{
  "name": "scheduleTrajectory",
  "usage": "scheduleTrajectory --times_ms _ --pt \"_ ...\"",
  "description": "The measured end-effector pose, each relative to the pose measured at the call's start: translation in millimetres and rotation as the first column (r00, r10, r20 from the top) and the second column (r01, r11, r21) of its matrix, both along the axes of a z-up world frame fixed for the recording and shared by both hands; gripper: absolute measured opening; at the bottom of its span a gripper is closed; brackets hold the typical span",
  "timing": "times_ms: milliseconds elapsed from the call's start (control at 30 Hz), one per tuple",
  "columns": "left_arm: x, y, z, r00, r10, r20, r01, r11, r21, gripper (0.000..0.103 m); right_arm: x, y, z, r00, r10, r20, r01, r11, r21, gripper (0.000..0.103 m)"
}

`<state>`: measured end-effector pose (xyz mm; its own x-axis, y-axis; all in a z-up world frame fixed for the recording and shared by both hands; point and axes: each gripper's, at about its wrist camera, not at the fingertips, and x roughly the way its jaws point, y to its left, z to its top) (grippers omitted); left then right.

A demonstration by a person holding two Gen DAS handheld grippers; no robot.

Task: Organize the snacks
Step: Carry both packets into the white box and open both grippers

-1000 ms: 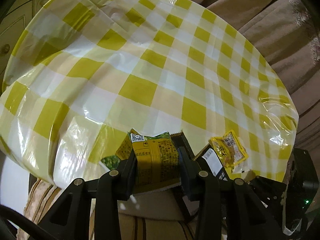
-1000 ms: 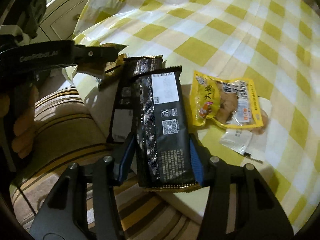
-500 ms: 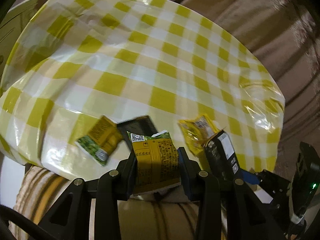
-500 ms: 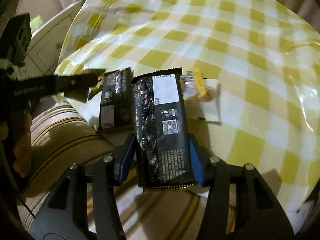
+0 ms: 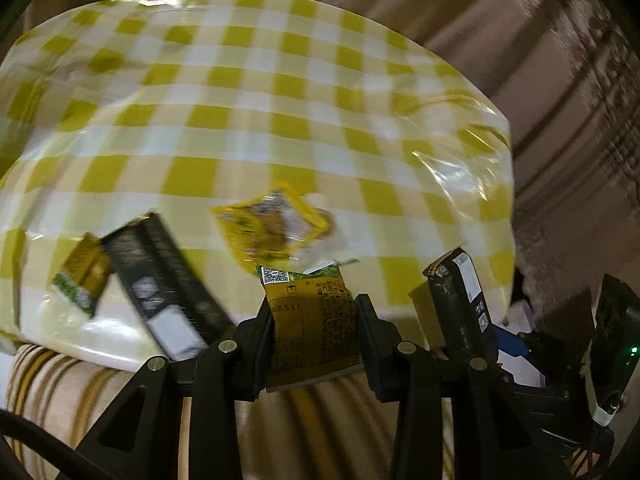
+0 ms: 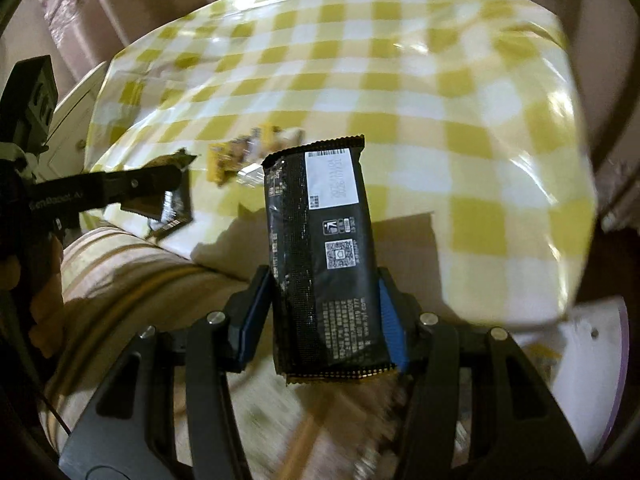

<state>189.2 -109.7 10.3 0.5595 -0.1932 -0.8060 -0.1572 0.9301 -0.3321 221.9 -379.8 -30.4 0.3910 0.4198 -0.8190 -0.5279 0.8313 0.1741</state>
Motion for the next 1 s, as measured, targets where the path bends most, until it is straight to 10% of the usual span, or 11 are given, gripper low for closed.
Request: scheduleTrajectory --times_ms 500,1000 --pt "28.6 -127.4 3.7 0.952 -0.305 -0.029 0.305 0.952 0.006 0.039 -19.0 -148.4 -25.4 0.958 -0.280 -0.062 0.276 0.959 -0.072 0.055" --pt "50.1 -252.9 -25.0 0.804 -0.572 -0.162 0.577 0.817 -0.024 0.039 -19.1 -249.7 -74.9 0.812 -0.557 -0.174 0.546 0.831 -0.108 0.055"
